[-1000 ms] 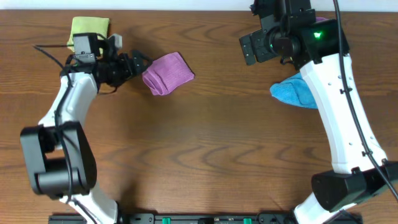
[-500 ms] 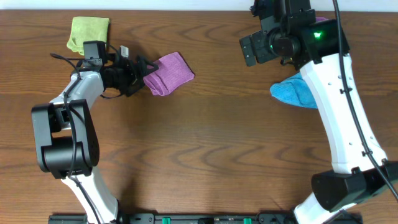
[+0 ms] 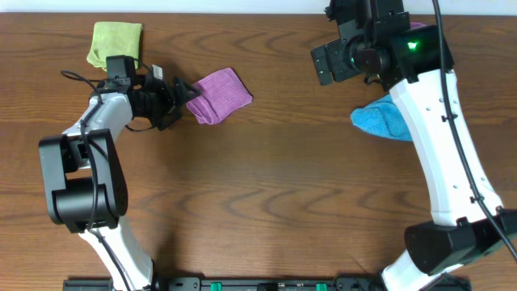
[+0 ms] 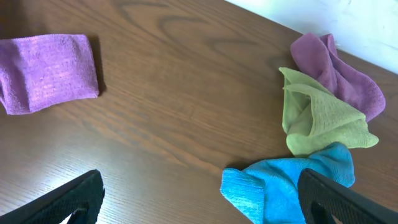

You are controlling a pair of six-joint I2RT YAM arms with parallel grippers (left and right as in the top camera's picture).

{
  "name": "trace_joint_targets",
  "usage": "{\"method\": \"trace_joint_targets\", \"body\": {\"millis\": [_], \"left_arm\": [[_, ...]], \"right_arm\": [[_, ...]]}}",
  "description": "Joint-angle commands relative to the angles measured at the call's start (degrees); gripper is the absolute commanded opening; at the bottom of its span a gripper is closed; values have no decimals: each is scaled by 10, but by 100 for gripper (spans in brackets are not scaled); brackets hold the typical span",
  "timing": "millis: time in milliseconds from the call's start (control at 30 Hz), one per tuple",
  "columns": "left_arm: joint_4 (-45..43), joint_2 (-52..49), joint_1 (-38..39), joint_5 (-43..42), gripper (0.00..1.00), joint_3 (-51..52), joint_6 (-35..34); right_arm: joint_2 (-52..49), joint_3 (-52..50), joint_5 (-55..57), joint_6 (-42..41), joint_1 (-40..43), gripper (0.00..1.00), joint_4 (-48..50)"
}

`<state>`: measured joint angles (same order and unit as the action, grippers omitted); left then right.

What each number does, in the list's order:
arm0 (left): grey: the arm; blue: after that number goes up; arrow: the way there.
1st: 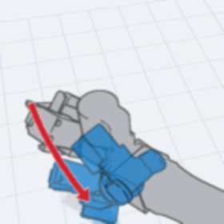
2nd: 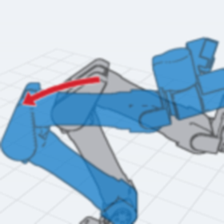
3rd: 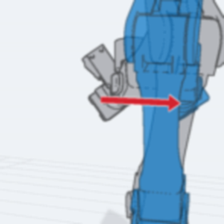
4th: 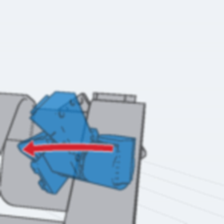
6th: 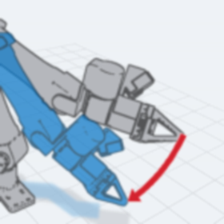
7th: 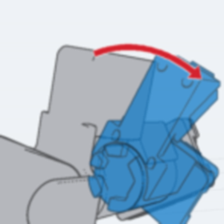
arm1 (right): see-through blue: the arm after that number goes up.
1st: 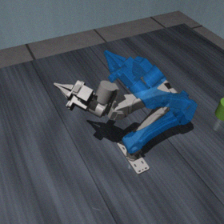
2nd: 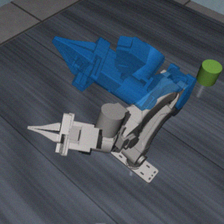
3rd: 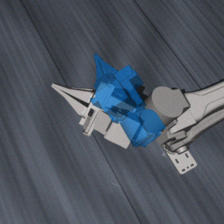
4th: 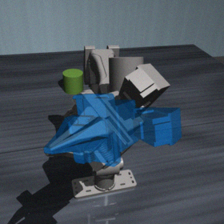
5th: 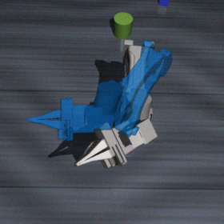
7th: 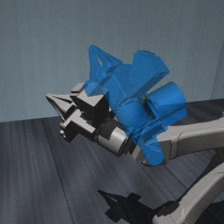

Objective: Fold the cloth
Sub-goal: 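Grasp the folded purple bundle with the left gripper, then carry the bundle with the left gripper onto the green cloth at top left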

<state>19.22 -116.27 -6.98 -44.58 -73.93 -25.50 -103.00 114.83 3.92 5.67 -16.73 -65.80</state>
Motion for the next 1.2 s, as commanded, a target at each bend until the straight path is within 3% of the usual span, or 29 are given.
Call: {"method": "trace_joint_targets", "body": {"millis": [0,400,467,533,567,600,633,800,1000,1167], "left_arm": [[0,-15,0,11,96,0,-3],[-67,-63,38,-33,95,0,-64],[-76,-68,55,-33,100,0,-70],[-90,-78,64,-33,71,0,-84],[-96,-82,66,-32,52,0,-100],[-110,-87,66,-32,23,0,-122],[-123,-89,66,-32,9,0,-132],[-214,-88,47,-50,6,-34,-184],[-216,-85,26,-41,6,-193,-187],[-192,-85,-30,49,6,-335,-200]], "right_arm": [[11,8,6,8,4,99,0],[11,8,6,9,4,99,0],[11,8,6,9,4,99,0],[11,8,6,9,4,99,0],[11,8,6,9,4,99,0],[11,8,6,9,4,99,0],[11,8,6,9,4,98,-2],[11,8,6,9,4,97,-16],[11,8,6,9,4,96,-19],[11,8,6,9,4,95,-20]]}}
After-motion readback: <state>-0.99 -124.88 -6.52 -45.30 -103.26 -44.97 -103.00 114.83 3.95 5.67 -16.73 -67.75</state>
